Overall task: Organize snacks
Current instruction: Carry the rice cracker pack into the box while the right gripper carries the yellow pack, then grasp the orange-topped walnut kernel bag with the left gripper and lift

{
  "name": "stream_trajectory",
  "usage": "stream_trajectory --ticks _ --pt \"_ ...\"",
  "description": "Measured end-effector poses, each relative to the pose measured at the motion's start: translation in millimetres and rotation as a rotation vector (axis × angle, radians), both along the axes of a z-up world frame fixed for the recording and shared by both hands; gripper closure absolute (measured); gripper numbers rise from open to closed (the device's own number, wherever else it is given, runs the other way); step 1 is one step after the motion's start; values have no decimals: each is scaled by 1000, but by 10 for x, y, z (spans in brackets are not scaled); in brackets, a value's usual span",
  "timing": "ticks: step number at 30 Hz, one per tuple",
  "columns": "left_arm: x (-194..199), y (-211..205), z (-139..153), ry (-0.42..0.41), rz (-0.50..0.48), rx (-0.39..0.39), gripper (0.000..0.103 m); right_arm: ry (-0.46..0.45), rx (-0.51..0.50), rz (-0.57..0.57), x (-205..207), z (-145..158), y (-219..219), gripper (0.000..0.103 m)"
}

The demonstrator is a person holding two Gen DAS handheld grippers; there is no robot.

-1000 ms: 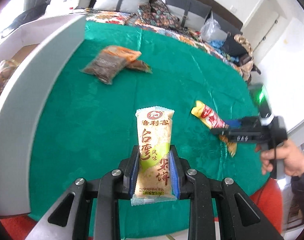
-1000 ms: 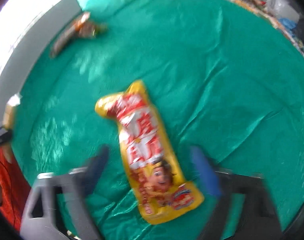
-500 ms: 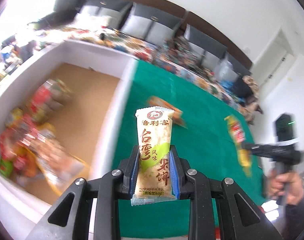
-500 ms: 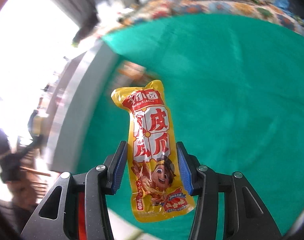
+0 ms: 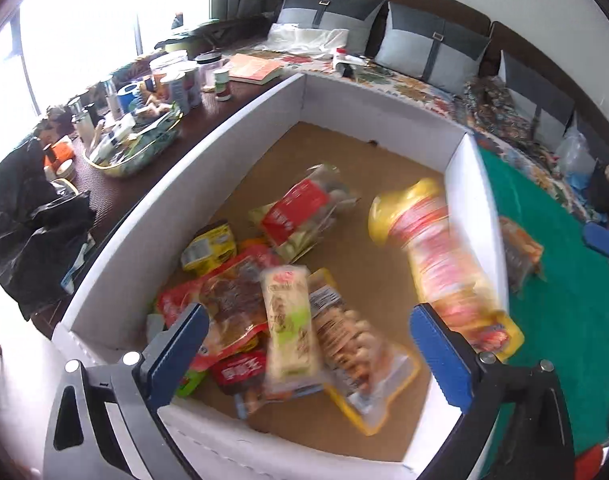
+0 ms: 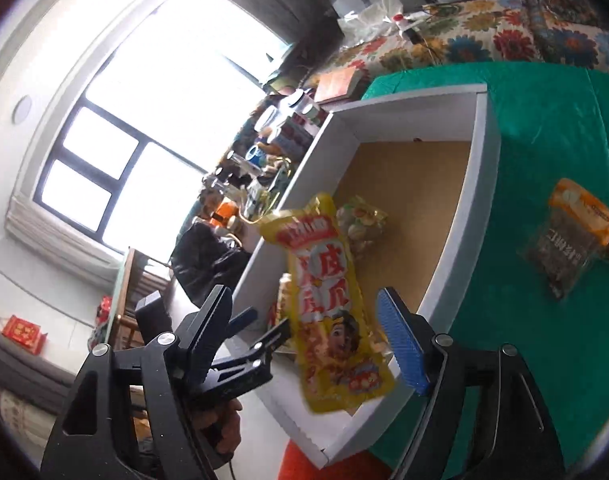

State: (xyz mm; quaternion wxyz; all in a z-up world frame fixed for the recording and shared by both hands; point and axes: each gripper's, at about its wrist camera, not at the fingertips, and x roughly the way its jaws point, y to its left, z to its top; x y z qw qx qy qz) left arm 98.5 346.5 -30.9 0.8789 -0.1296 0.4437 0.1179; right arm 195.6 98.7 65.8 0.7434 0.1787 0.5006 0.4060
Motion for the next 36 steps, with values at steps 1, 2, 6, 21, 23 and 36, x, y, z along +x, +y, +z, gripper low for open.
stream_trajectory --ticks 1,2,6,21,23,36 --pt "-20 -14 -49 7 -2 -3 3 -4 0 -20 -30 -40 -138 24" --pt "-51 -23 -93 9 -3 -9 3 -13 0 -44 -48 -49 -393 24" --pt "-192 -114 -135 -19 -1 -27 3 -194 -166 -207 46 -253 -1403 23" --pt "113 -1521 586 -156 -295 -46 3 -260 -715 -679 -266 -1661 -4540 22" --pt "230 -1768 634 -155 -348 -45 3 -239 -721 -679 -200 -1748 -4556 22" --pt "1593 -2947 153 78 -642 91 3 -241 -743 -640 -347 -1717 -4462 16"
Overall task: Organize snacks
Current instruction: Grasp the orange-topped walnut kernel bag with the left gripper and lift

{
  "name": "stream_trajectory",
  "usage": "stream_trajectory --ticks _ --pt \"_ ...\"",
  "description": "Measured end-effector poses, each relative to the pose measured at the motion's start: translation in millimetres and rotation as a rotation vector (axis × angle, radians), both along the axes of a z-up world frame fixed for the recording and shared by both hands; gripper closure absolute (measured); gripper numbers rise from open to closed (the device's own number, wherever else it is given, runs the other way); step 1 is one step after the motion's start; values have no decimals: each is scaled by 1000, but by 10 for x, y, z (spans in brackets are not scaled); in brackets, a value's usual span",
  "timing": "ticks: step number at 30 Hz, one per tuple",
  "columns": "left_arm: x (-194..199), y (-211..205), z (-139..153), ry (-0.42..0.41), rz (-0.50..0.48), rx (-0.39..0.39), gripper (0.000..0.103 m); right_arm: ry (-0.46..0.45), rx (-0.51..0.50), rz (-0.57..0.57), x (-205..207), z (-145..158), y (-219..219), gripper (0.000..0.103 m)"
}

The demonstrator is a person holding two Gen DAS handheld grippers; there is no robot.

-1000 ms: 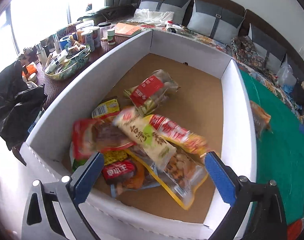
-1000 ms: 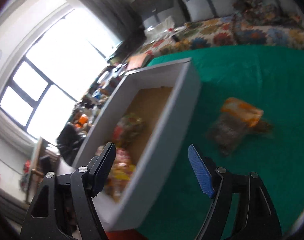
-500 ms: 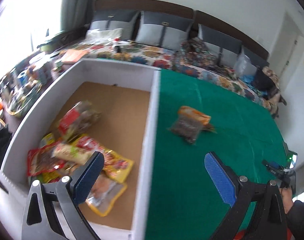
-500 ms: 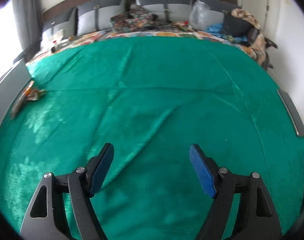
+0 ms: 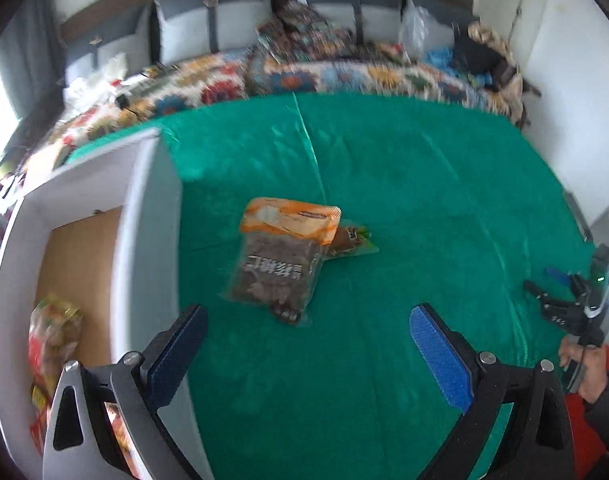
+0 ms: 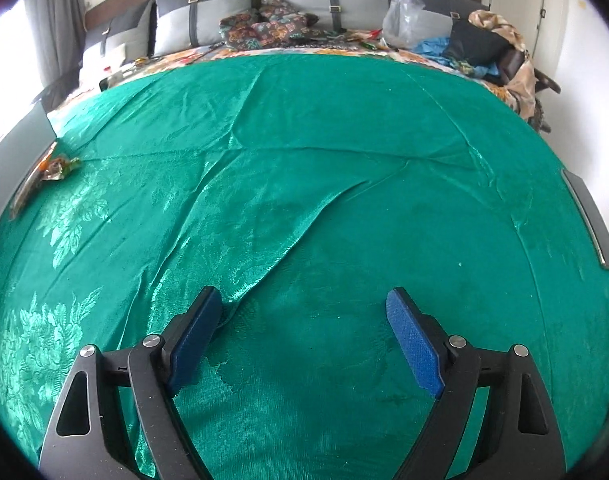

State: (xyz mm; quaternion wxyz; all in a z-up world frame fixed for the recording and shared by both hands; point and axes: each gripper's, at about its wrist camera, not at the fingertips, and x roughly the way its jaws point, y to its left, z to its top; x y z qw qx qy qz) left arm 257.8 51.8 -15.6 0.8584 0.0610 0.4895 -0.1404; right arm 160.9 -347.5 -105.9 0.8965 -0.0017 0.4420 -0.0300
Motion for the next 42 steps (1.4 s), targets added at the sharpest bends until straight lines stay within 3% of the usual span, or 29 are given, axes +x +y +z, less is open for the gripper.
stream_trajectory --ticks 4,8,16,18,21,24,26,31,32,33,36,38,42 --pt "397 -300 -442 62 -80 137 3 0 0 0 1 -1 3 16" --pt "640 -350 -742 65 -96 210 3 0 0 0 1 -1 2 16" --pt "871 -18 -1084 145 -20 99 4 -1 2 1 5 -1 -1 16" --pt "837 47 -1093 128 11 75 23 -1 1 1 4 -2 0 16" --pt "685 110 -1016 104 44 8 34 -1 2 2 9 1 -6 16" --pt "377 169 -956 109 136 -23 36 -1 2 2 9 1 -6 16" --pt "35 174 -959 136 220 -1 36 -1 3 2 5 -3 -1 16" --pt "-741 1 -991 155 263 25 32 -2 2 1 7 -2 -1 16" --pt "-804 -46 -1013 138 249 39 24 -2 3 2 6 -4 -1 16" --pt "-821 -92 -1043 125 222 51 14 -2 3 2 6 -3 -1 16" --pt "-808 -151 -1150 53 158 77 1 -2 3 2 7 -3 -1 16" --pt "-770 -59 -1175 32 177 24 0 -2 3 2 7 -4 0 16" --pt "-721 31 -1182 -36 183 15 0 -2 3 2 8 -2 -1 16"
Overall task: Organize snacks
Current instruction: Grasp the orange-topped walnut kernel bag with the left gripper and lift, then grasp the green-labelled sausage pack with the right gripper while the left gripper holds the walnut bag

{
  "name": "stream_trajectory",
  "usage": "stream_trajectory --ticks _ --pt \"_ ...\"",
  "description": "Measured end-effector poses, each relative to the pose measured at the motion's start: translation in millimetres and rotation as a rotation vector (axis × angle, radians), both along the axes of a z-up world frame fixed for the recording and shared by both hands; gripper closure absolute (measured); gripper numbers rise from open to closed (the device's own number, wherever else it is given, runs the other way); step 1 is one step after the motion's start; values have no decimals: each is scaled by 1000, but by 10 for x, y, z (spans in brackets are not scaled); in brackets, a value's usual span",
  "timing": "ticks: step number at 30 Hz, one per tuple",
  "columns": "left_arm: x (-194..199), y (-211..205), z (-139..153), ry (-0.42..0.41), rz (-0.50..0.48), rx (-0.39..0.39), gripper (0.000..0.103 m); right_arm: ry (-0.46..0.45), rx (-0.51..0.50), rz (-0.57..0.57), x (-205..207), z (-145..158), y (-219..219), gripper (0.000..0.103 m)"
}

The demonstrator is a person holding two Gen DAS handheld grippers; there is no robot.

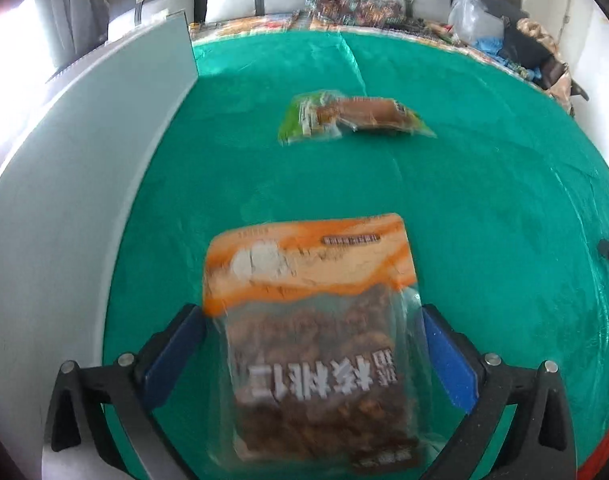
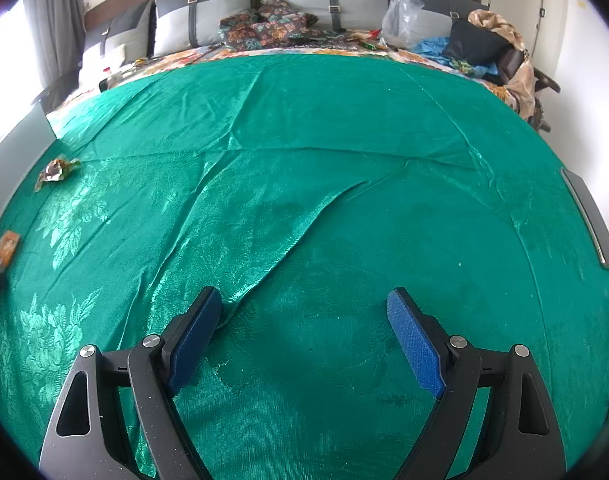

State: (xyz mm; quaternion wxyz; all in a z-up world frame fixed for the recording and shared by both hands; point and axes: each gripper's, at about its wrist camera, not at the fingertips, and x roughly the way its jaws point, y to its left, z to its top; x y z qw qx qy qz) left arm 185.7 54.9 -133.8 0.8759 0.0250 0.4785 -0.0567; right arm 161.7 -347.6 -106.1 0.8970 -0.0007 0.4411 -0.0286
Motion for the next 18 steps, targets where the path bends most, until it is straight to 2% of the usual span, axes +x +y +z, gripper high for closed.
stream_trajectory --ticks 7,18 --pt "-10 43 -29 -52 -20 -6 0 1 0 -4 -10 -16 -3 15" --pt "35 26 -15 -60 -7 -11 0 5 -1 -10 -11 -23 -11 12"
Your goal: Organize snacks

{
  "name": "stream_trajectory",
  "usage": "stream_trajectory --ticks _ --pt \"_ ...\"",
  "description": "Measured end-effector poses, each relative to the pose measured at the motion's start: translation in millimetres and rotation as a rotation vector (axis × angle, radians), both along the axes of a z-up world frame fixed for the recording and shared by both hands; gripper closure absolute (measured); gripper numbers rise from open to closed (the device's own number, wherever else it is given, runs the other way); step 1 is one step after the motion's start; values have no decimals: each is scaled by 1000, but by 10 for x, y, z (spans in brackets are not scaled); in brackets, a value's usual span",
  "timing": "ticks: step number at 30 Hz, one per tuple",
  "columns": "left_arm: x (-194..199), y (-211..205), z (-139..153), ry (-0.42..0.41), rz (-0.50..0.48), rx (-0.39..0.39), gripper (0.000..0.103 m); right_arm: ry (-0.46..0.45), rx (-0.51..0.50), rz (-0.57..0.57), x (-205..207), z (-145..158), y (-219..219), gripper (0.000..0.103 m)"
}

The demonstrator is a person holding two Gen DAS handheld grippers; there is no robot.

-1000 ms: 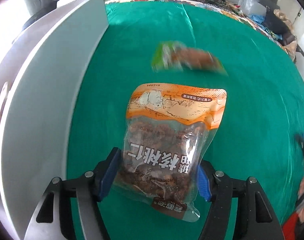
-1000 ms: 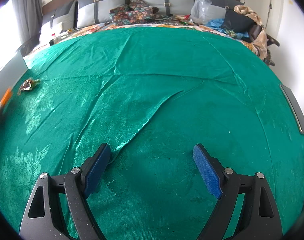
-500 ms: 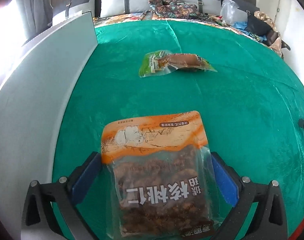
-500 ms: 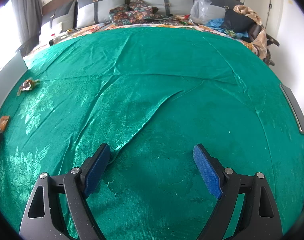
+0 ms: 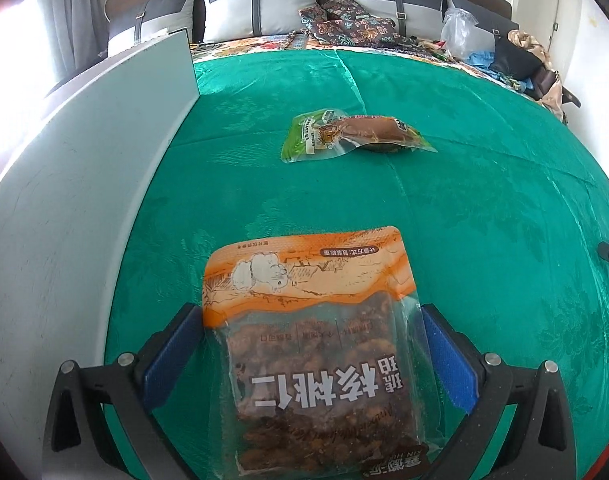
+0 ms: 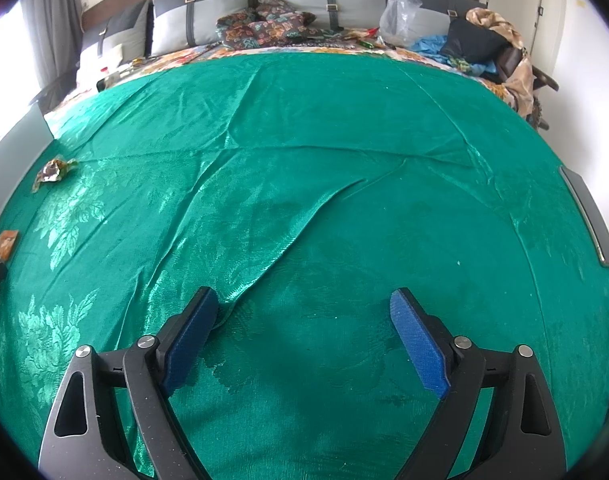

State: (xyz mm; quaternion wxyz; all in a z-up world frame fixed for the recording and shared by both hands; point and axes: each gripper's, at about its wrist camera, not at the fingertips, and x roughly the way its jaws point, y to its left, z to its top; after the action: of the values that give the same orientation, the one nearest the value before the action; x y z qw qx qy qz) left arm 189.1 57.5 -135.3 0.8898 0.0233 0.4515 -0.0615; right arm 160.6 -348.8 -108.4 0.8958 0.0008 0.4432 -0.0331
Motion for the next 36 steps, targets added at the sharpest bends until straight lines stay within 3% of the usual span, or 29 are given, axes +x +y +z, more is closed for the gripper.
stream_trajectory --ticks 5,8,12,16,21,24,25,26,30,35,36 --pt "1 6 0 0 0 0 0 25 -2 -4 60 7 18 9" --pt "3 6 5 -1 3 -1 0 106 8 103 324 81 189 12" --pt "3 7 11 -1 7 -2 0 78 82 395 764 324 901 12" --pt "6 7 9 -1 7 -2 0 105 103 589 1203 417 1700 12" --pt "8 8 9 -1 7 -2 0 170 -29 723 1614 274 2567 13" --pt "9 7 8 -1 7 -3 0 211 -42 749 1721 174 2891 18" --pt "10 6 8 -1 8 -2 0 231 -25 749 1720 125 2929 27" --pt "11 6 7 -1 8 -2 0 254 -37 733 1719 71 2959 50" --pt "10 5 7 -1 9 -2 0 234 -41 672 1591 94 2833 54" --pt "8 5 7 -1 13 -2 0 228 3 531 1240 219 2259 57" --pt "9 6 7 -1 12 -2 0 233 4 497 1107 232 2089 64"
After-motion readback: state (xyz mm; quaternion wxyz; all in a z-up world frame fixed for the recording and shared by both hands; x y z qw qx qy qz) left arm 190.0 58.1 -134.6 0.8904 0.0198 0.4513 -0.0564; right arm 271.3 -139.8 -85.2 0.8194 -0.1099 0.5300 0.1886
